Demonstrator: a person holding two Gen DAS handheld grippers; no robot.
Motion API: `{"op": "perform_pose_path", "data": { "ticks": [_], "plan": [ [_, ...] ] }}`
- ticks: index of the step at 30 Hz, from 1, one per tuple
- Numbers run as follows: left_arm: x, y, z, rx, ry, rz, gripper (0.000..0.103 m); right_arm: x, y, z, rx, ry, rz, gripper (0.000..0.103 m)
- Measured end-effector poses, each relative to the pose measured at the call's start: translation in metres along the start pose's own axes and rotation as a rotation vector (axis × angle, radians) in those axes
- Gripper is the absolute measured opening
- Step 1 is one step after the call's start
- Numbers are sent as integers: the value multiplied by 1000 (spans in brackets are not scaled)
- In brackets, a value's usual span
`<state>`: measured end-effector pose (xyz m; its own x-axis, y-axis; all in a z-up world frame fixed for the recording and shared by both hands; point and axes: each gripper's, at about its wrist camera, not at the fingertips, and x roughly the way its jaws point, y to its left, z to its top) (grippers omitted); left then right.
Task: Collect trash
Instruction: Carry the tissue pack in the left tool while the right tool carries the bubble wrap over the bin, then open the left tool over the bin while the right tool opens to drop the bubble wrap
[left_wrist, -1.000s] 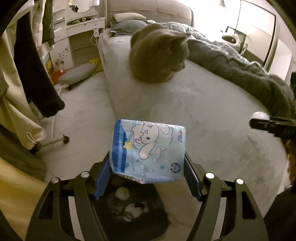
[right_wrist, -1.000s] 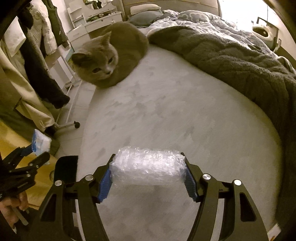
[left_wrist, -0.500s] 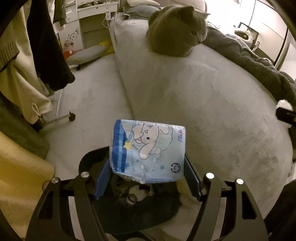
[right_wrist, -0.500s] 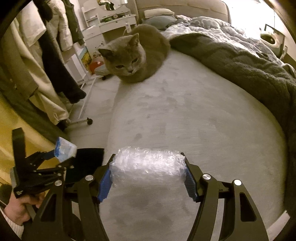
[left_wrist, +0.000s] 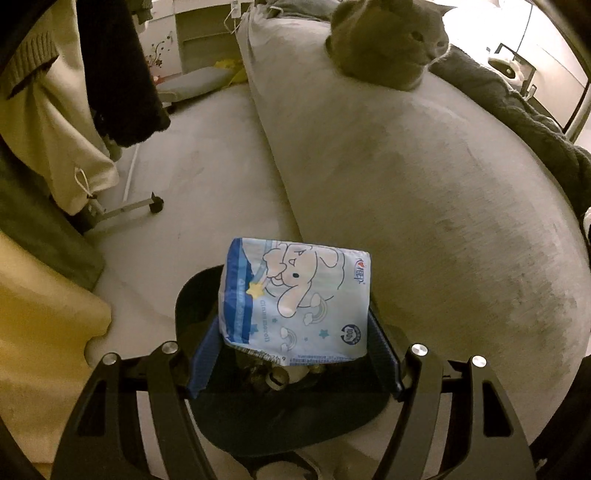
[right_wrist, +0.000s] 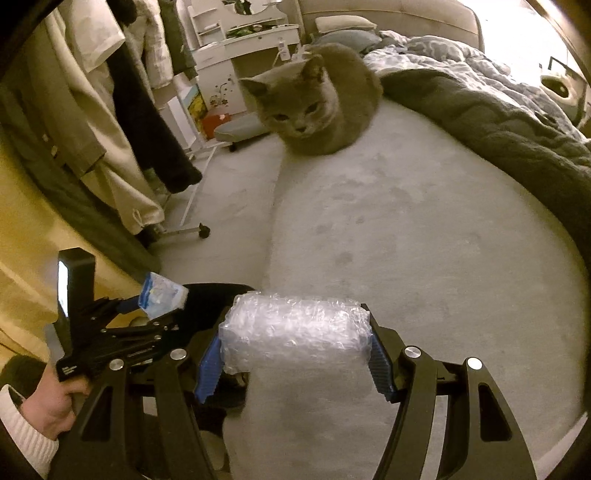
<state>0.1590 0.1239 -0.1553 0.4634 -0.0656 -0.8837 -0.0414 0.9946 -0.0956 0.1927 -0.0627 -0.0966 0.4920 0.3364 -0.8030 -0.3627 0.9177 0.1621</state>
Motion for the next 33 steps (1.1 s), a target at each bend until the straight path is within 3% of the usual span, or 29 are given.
{"op": "perform_pose_path", "data": {
  "ticks": [33],
  "plan": [
    [81,50,-61,-86,333,-58,76,41,97,3,-153,53,113,67]
  ]
}}
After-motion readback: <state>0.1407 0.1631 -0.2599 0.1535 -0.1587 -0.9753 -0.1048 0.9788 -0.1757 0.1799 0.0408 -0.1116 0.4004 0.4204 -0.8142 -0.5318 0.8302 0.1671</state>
